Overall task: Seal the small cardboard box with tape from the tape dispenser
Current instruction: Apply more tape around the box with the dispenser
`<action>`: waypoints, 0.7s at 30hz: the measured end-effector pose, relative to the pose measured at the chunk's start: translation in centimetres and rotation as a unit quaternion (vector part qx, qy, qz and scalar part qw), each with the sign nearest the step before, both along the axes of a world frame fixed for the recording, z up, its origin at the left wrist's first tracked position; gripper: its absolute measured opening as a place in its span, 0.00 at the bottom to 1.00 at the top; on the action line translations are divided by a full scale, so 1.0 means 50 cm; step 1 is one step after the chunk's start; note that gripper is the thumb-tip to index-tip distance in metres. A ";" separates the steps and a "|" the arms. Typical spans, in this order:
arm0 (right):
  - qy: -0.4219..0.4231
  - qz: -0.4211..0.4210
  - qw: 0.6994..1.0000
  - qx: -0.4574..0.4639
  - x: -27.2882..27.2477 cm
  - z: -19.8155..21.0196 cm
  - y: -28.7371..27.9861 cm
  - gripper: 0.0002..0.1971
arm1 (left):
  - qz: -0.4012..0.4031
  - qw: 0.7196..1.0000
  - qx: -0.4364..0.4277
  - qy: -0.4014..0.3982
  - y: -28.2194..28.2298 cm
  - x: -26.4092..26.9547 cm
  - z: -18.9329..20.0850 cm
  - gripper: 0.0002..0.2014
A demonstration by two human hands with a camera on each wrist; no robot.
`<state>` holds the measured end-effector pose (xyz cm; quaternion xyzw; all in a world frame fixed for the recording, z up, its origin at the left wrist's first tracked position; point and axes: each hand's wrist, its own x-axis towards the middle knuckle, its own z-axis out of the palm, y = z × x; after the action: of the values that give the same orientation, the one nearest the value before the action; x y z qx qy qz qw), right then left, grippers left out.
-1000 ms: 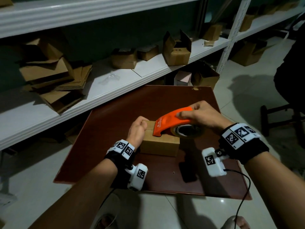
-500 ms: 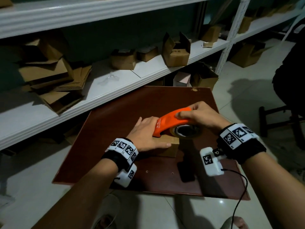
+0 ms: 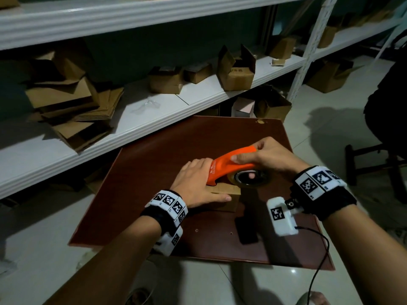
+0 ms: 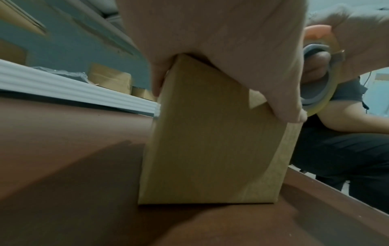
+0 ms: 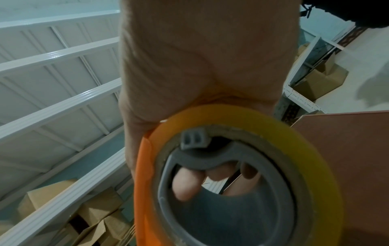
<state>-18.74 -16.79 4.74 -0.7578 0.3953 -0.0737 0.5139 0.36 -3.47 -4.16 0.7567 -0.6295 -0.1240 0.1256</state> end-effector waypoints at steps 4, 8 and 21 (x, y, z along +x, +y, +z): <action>-0.011 -0.005 1.000 0.016 0.001 -0.003 -0.001 0.28 | -0.011 0.999 0.032 0.040 -0.008 0.014 0.016 0.50; -0.010 -0.008 1.000 0.009 0.001 -0.006 -0.008 0.33 | -0.016 0.994 0.059 0.092 -0.018 0.049 0.020 0.51; -0.043 -0.006 0.999 0.015 0.003 -0.015 0.002 0.30 | -0.019 0.990 0.113 0.079 -0.019 0.077 0.033 0.56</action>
<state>-18.57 -16.69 3.97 -0.7436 0.3790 -0.1032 0.5410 4.21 -4.42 -2.49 0.7419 -0.6136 -0.2562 0.0868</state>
